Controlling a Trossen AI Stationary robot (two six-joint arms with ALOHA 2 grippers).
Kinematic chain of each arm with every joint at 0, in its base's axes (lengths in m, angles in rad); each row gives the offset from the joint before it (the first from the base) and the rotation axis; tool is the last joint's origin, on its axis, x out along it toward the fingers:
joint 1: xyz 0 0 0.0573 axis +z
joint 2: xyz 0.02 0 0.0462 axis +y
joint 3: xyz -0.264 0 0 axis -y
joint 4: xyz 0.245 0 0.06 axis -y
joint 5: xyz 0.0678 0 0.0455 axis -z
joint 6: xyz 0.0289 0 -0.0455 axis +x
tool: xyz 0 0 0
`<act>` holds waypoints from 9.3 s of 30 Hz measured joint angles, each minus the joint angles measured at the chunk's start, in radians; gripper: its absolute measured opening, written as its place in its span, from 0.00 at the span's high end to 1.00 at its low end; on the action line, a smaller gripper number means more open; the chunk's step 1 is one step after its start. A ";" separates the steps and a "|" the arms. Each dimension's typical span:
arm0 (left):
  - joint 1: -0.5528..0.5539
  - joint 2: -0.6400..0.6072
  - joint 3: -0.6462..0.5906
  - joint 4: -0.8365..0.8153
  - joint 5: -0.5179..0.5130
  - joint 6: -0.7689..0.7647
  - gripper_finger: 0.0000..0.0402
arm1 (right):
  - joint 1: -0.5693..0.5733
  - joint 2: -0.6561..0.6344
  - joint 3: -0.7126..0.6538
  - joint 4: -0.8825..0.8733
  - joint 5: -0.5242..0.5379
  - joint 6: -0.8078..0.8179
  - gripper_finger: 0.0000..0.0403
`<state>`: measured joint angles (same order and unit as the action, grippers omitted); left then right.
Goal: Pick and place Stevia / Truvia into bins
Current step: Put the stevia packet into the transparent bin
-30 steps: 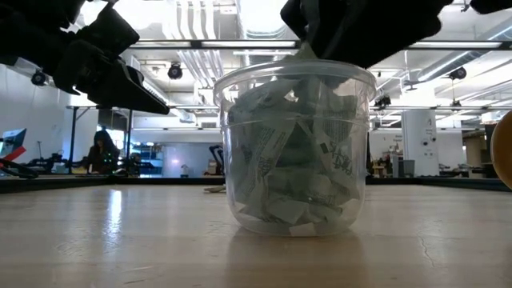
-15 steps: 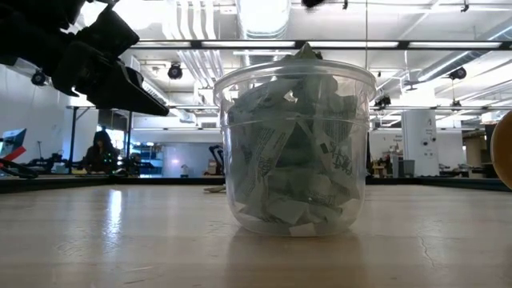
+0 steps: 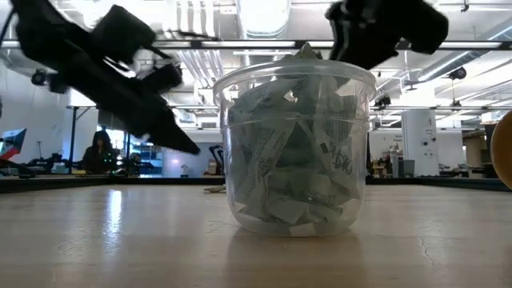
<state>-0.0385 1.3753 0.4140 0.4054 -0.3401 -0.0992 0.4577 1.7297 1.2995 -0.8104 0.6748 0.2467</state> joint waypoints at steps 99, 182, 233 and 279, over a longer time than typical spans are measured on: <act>-0.225 0.458 0.560 0.010 0.678 0.273 0.84 | -0.018 -0.519 -0.562 0.501 0.001 -0.065 0.85; -0.053 -0.134 -0.008 -0.004 -0.151 0.112 0.38 | -0.465 0.083 -0.604 1.137 -0.913 -0.293 0.50; -0.046 -0.134 -0.011 -0.004 -0.148 0.079 0.38 | -0.468 0.272 -0.515 1.373 -0.866 -0.327 0.67; -0.047 -0.133 -0.111 0.038 -0.110 0.023 0.38 | -0.643 0.070 -0.518 1.025 -0.526 -0.166 0.77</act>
<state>-0.0853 1.2419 0.3027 0.4432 -0.4503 -0.0761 -0.1851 1.7998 0.7811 0.2142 0.1486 0.0803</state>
